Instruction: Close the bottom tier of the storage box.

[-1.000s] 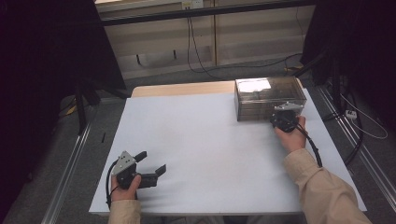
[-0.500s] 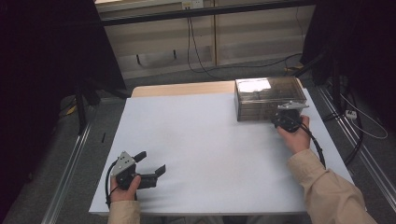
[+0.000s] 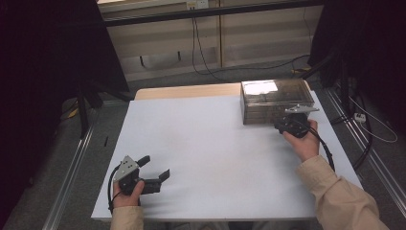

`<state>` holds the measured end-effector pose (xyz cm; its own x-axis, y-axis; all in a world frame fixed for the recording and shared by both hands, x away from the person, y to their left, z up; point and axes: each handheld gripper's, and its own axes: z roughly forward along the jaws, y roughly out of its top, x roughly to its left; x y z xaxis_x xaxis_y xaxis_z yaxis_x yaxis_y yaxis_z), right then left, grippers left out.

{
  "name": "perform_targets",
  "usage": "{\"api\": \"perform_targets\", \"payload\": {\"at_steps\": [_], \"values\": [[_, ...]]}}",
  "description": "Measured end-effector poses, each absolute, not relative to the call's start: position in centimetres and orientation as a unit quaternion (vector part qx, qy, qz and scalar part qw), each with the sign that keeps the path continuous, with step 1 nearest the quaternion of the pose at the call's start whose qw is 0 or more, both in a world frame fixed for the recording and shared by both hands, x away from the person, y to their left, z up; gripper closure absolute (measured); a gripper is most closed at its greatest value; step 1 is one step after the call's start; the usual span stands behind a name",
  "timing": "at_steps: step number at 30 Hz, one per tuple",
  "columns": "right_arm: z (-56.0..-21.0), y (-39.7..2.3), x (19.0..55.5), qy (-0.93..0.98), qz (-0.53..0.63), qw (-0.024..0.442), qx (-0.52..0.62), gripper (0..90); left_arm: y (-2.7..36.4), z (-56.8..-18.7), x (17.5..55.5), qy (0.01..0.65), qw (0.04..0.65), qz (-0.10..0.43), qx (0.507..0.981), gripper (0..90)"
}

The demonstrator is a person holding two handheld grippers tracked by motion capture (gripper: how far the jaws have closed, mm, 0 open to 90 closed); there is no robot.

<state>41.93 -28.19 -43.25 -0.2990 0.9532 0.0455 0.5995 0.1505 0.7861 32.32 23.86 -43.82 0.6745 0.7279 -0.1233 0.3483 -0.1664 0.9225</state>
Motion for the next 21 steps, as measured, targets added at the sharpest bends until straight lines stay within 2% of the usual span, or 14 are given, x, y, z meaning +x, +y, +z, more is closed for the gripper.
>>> {"api": "perform_targets", "payload": {"at_steps": [8, 12, 21], "values": [[-42.6, -27.9, 40.2, 0.721, 0.393, 0.215, 0.528, 66.9, 23.6, -43.8, 32.6, 0.361, 0.536, 0.176, 0.742, 2.8], [-42.4, -27.7, 39.3, 0.726, 0.399, 0.202, 0.523, 57.9, 23.6, -43.8, 32.5, 0.361, 0.536, 0.175, 0.743, 2.9], [-42.3, -27.2, 37.3, 0.732, 0.418, 0.185, 0.504, 50.8, 23.7, -43.8, 32.4, 0.363, 0.538, 0.176, 0.740, 2.8]]}}
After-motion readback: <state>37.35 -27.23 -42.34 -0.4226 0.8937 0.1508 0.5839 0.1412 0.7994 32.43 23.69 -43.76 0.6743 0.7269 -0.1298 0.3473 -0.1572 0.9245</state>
